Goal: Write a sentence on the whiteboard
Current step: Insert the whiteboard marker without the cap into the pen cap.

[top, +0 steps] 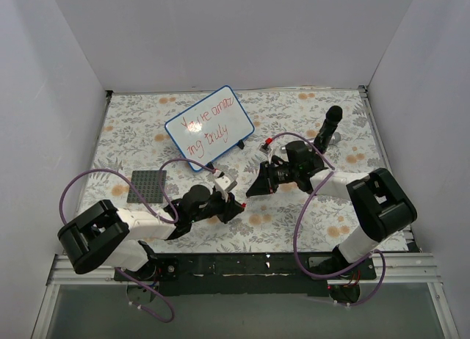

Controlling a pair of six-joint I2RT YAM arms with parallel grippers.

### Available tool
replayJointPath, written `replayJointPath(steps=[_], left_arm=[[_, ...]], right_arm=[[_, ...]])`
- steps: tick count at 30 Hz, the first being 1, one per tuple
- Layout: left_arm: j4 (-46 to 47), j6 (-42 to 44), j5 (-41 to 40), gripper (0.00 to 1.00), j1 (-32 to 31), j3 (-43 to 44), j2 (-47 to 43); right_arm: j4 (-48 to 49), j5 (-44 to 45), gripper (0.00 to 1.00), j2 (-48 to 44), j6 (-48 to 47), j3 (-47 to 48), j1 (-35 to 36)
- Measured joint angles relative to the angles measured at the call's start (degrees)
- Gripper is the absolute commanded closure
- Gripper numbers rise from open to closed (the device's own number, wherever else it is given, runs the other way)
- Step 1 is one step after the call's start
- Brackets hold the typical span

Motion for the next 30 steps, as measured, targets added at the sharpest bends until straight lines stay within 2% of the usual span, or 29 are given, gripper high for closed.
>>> replayJointPath(steps=[9,14,15,17,18,23,30], left_arm=[[5.11,-2.73,-2.84,0.98,-0.31,0.07,3.28],[6.69,-3.78,-3.63,0.92,-0.33,0.28,5.29],[6.78,-3.98,-3.65,0.79,-0.31,0.28,5.44],[6.95,-4.33,-3.65,0.7,-0.31,0.28,5.57],[7.21,-4.57,-3.76,0.59,-0.31,0.28,5.55],[10.1,-6.08,-5.53,0.43,-0.26,-0.09,3.17],[10.34,-7.76,-7.02,0.19,-0.24,-4.85,-7.02]], right_arm=[[0.59,0.59,0.99,1.29,-0.24,0.13,0.57],[0.76,1.25,0.99,1.86,-1.16,0.24,0.55],[0.74,1.33,0.99,1.92,-1.2,0.24,0.55],[0.72,1.33,0.99,1.92,-1.33,0.26,0.55],[0.63,1.25,0.99,1.92,-1.36,0.28,0.55],[-0.92,0.39,0.99,2.05,-1.46,0.35,1.18],[-1.79,0.26,0.99,2.23,-2.49,0.46,1.33]])
